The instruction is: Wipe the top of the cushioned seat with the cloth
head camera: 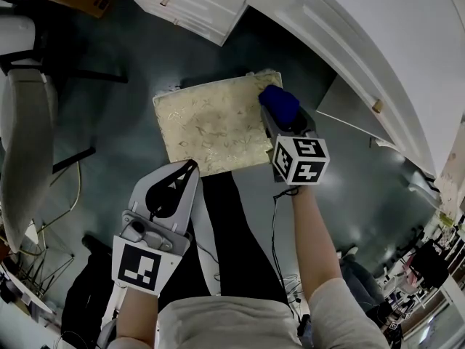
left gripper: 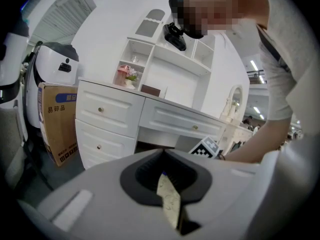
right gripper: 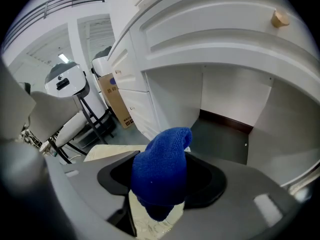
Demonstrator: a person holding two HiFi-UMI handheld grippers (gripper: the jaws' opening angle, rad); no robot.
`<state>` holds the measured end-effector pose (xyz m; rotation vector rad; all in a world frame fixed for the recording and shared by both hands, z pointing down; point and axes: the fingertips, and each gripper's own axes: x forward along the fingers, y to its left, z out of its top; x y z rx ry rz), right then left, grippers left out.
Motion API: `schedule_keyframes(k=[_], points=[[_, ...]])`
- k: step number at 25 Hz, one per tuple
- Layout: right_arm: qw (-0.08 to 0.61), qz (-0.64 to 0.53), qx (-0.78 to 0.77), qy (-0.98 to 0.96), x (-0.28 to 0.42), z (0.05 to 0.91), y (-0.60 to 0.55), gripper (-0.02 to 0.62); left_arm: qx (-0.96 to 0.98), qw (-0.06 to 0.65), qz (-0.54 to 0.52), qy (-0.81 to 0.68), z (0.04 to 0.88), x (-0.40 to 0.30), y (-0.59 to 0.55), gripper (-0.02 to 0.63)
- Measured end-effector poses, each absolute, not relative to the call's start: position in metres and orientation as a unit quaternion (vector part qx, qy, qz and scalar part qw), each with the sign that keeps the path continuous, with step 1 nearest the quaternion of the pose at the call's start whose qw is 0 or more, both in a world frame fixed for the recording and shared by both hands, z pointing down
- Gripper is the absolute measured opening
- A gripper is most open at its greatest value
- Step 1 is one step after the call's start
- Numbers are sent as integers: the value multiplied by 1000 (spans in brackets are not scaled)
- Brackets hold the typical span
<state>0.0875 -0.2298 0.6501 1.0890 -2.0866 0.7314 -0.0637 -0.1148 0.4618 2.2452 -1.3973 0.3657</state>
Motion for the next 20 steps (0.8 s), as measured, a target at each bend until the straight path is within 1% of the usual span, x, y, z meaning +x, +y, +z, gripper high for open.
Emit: schedule_keyframes(k=[2,5,8,10,15,17,18,19,20], points=[[327,281,414,-802,86,648,-229,264,817,234,131,-510,462,-65,-116,0],[324,277,422,-800,89,646,-229,257,818,233,129,-509,461,-64,-118,0],[318,270,435,-798,92,640,-231,211,822,229,131,-505,461,-62,-120,0],[314,266,443,-796,94,637,-233,197,823,229,132,-503,462,-62,-122,0],[311,269,442,-797,89,636,-235,243,822,231,131,-503,463,-67,-122,0],[313,262,448,-796,88,634,-237,239,821,232,131,-504,464,-71,-122,0],[314,260,453,-793,88,634,-238,200,820,233,131,-506,464,-73,-121,0],[314,261,459,-789,89,635,-239,142,820,233,131,-507,464,-75,-121,0],[315,263,462,-786,88,636,-239,113,819,233,131,-508,465,-77,-120,0]])
